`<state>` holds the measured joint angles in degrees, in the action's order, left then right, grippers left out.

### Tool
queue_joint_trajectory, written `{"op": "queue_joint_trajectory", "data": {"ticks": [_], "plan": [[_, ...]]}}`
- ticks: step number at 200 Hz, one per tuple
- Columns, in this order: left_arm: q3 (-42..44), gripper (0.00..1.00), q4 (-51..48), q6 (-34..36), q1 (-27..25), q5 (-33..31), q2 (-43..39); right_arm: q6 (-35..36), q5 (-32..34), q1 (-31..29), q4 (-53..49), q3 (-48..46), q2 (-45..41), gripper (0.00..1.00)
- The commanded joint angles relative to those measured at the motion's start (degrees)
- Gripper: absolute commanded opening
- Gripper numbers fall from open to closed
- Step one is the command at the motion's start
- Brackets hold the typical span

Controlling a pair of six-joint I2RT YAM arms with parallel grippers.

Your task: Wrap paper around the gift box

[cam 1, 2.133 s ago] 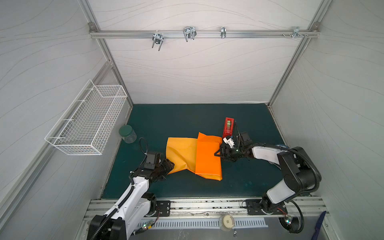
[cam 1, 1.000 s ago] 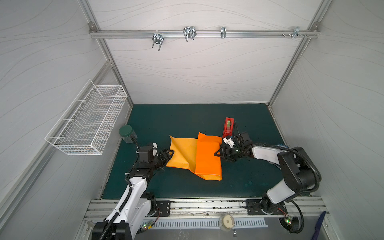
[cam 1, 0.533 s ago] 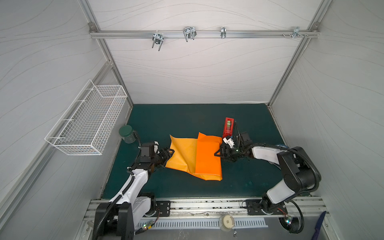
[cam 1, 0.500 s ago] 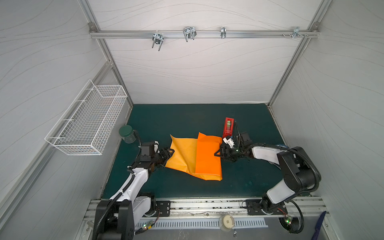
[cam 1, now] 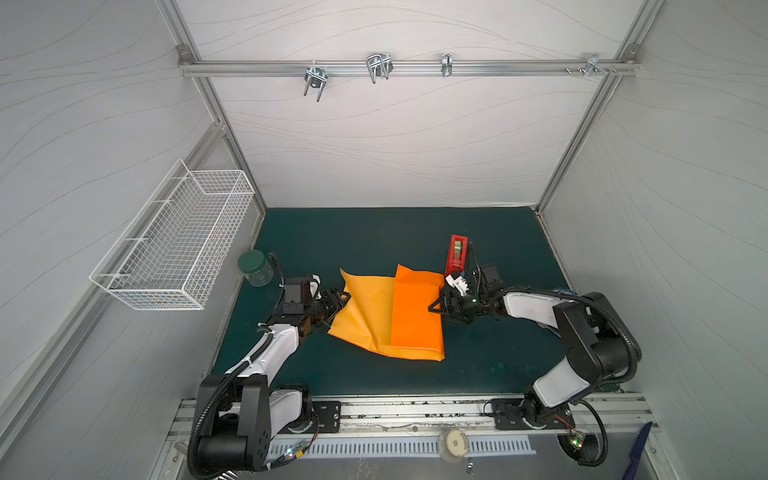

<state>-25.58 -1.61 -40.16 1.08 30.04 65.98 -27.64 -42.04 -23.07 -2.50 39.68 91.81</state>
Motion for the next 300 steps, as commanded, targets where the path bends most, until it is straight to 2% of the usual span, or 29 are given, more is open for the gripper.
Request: {"op": "queue_joint_trajectory", "data": {"ticks": [1,71,84,92,105,156,178,210,271,300], "plan": [[-1.2,0.67,-0.8,0.8,0.2,1.6,-1.8,-0.1,7.6,-0.5,-3.5,-1.9,2.8,0.83],[-0.4,0.66,-11.9,0.3,-0.5,2.1,-7.3,0.0,7.5,-0.6,-3.5,-1.9,2.8,0.83],[-1.1,0.63,-13.2,0.4,-0.6,0.9,-7.5,-0.1,7.5,-0.6,-3.3,-2.0,2.8,0.82],[-1.7,0.58,-13.6,0.3,-0.6,1.1,-7.1,-0.1,7.5,-0.6,-3.2,-1.9,2.9,0.82],[-2.9,0.55,-14.2,0.2,-0.6,2.7,-6.0,-0.1,7.4,-0.6,-3.3,-1.9,2.6,0.82],[-7.2,0.55,-17.8,0.8,-0.6,7.5,-1.9,-0.1,7.0,-0.7,-3.4,-1.9,2.2,0.82],[-8.3,0.61,-17.9,0.2,0.5,8.1,1.9,-0.1,6.9,-0.7,-3.6,-1.9,1.6,0.82],[-8.2,0.62,-15.8,-1.8,3.8,12.4,8.5,-0.2,6.7,-0.7,-3.7,-1.7,1.6,0.82],[-13.1,0.63,-20.6,-0.3,4.9,11.4,12.5,-0.7,6.5,-0.7,-3.1,-1.9,1.8,0.8],[-19.9,0.63,-29.0,5.2,5.0,8.0,17.1,-0.7,7.1,-0.7,-3.5,-1.8,1.5,0.8]]}}
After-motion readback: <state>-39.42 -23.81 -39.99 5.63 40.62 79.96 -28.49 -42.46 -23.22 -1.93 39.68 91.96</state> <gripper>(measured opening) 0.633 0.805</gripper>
